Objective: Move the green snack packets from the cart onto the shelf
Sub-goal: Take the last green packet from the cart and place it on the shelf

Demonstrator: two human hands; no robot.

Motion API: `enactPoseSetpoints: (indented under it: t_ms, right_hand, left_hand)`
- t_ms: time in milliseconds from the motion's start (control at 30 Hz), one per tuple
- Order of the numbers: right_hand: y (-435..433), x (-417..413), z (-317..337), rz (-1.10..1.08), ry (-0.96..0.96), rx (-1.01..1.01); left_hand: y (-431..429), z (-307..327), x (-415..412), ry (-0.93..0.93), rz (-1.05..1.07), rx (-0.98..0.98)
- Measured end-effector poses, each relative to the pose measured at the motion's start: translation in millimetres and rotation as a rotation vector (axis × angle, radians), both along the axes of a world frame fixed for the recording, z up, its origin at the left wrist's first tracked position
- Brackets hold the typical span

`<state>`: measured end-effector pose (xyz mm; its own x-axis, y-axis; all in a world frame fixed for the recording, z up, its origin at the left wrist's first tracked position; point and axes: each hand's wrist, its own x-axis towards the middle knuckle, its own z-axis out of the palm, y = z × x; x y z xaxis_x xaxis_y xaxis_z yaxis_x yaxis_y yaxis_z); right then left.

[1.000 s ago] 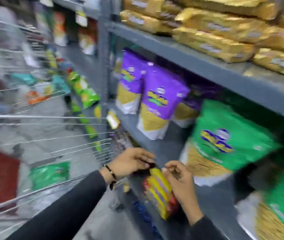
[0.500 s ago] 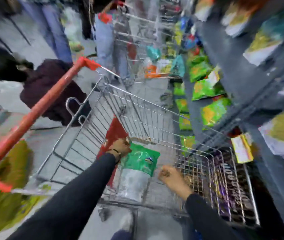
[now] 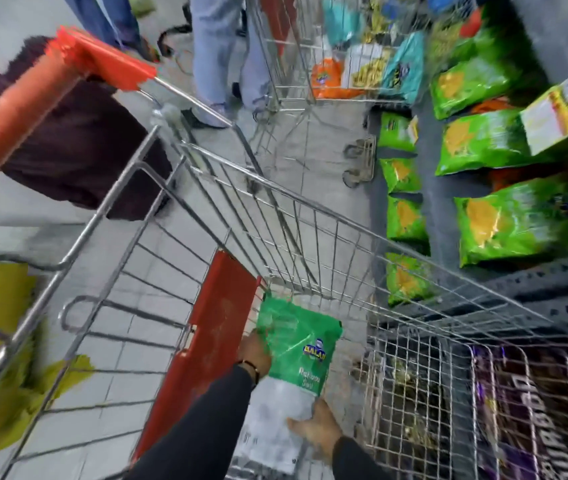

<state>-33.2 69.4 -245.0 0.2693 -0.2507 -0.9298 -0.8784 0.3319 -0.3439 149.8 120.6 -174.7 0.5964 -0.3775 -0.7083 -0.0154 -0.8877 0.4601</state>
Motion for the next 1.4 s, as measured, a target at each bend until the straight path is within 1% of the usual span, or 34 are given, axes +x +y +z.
enactPoseSetpoints:
  t_ms: [33,67,100,133,200,267,367,400,433,467,500,533,600,667,733,800,900,933,1067,1100,1200,1300,1400]
  right_hand:
    - [1,3,-3,-0.022,0.016,-0.015]
    - [2,0,-23,-0.061,0.01,-0.028]
    - [5,-1,-32,-0.057,0.007,-0.045]
    - [8,0,-26,-0.059,-0.016,-0.049]
    - [10,9,0,-0.065,-0.04,-0.053]
    - [8,25,68,-0.073,-0.062,-0.058]
    - [-4,20,95,-0.056,-0.113,-0.111]
    - [-11,17,104,-0.056,-0.148,-0.108]
    - [-18,11,114,-0.055,-0.182,-0.115]
    - [-25,6,125,-0.076,-0.219,-0.124]
    - [-30,-2,139,-0.092,-0.254,-0.141]
    - [-33,-8,153,-0.109,-0.291,-0.159]
    - [-34,-23,182,-0.148,-0.363,-0.243]
    - [-32,-34,206,-0.21,-0.437,-0.291]
    - [-26,-48,241,-0.265,-0.523,-0.357]
    - [-20,-64,269,-0.325,-0.607,-0.416]
    - [-2,-107,316,-0.364,-0.731,-0.5]
    - [5,-125,330,-0.366,-0.77,-0.527]
    - [41,-219,377,-0.456,-0.891,-0.669]
    - [53,-248,388,-0.486,-0.898,-0.715]
    - [93,-325,410,-0.58,-0.904,-0.823]
    - [145,-415,427,-0.749,-0.859,-0.954]
    - [203,-497,436,-0.867,-0.752,-1.138]
  left_hand:
    - [1,-5,1,0.001,0.053,-0.018]
    - [1,-7,2,0.02,0.092,-0.03]
    - [1,-11,2,0.026,0.113,-0.04]
    - [1,-12,1,0.033,0.132,-0.044]
    - [0,-6,-2,0.04,0.135,-0.055]
    - [2,6,-4,0.079,0.155,-0.095]
    - [4,12,-7,0.19,0.223,-0.195]
    - [7,-4,-5,0.236,0.234,-0.17]
    - [8,0,-4,0.246,0.225,-0.138]
    - [7,20,-3,0.262,0.225,-0.115]
    - [5,51,-4,0.297,0.225,-0.16]
    - [1,73,-5,0.373,0.236,-0.257]
    - [-7,122,-10,0.489,0.14,-0.456]
    - [-14,156,-19,0.399,0.05,-0.534]
    - [-12,203,-35,0.299,0.024,-0.644]
    - [-7,241,-50,0.245,-0.04,-0.736]
    - [11,294,-90,0.103,-0.117,-0.839]
    - [17,312,-108,0.093,-0.155,-0.905]
    - [39,370,-194,0.112,-0.324,-1.0]
    - [45,380,-220,0.119,-0.374,-1.02]
    - [59,401,-288,0.214,-0.483,-1.076]
    - [65,410,-377,0.288,-0.696,-1.084]
    - [74,415,-472,0.464,-0.898,-1.102]
